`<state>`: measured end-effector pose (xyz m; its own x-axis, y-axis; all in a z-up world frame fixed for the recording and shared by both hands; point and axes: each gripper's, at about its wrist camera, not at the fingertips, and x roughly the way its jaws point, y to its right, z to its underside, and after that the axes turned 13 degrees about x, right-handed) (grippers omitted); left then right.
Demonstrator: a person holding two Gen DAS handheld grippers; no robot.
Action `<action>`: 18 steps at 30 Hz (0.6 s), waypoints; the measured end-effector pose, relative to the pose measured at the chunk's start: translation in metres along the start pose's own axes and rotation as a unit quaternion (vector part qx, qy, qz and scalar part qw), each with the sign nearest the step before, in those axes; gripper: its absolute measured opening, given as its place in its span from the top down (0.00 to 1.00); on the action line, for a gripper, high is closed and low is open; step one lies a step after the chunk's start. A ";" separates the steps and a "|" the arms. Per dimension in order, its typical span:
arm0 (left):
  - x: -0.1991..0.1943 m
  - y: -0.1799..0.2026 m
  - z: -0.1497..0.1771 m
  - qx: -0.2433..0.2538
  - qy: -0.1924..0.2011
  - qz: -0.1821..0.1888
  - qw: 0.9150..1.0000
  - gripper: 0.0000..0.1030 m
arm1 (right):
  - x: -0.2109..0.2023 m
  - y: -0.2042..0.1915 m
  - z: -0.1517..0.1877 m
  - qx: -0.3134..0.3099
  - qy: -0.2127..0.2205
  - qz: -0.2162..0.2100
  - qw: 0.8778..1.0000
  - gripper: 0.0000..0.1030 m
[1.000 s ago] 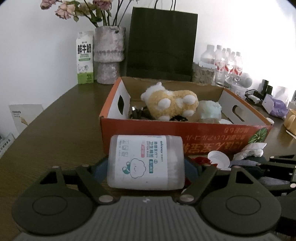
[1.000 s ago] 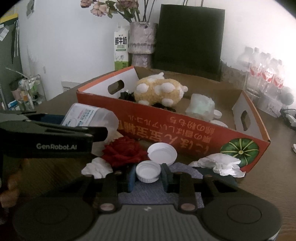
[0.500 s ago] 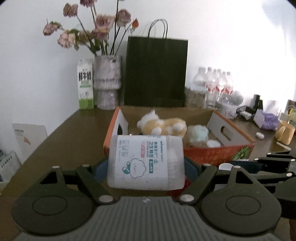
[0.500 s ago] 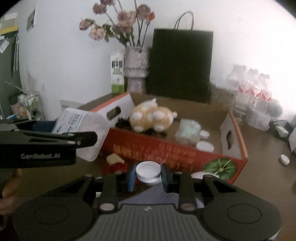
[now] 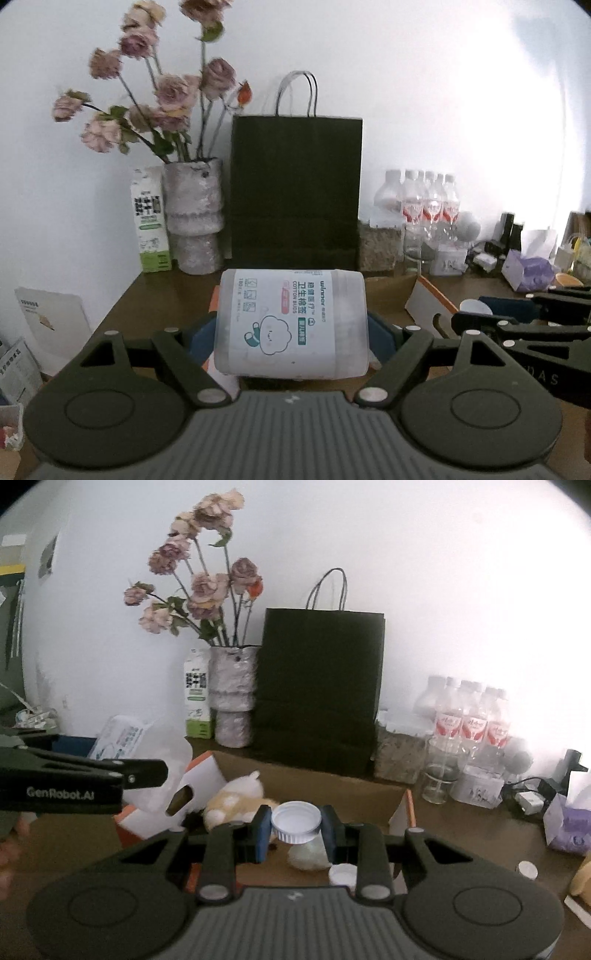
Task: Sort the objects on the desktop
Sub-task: 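Lift the tub and cap with both tools and carry them over the box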
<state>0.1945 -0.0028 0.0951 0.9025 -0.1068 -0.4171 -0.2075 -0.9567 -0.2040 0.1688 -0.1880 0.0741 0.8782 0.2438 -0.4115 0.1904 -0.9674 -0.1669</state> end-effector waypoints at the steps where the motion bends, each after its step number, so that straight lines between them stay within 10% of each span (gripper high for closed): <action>1: 0.007 -0.001 -0.004 0.001 -0.011 0.003 1.000 0.20 | 0.005 0.002 -0.004 0.000 -0.005 0.000 1.000 0.73; 18: 0.100 -0.008 0.012 0.004 -0.193 0.051 0.980 0.20 | 0.094 0.040 0.014 0.023 -0.138 0.022 0.990 0.73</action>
<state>0.2819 -0.0021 0.0444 0.6673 -0.0893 -0.7395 -0.2928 -0.9443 -0.1502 0.2528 -0.2027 0.0162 0.7309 0.2177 -0.6468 0.1297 -0.9748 -0.1815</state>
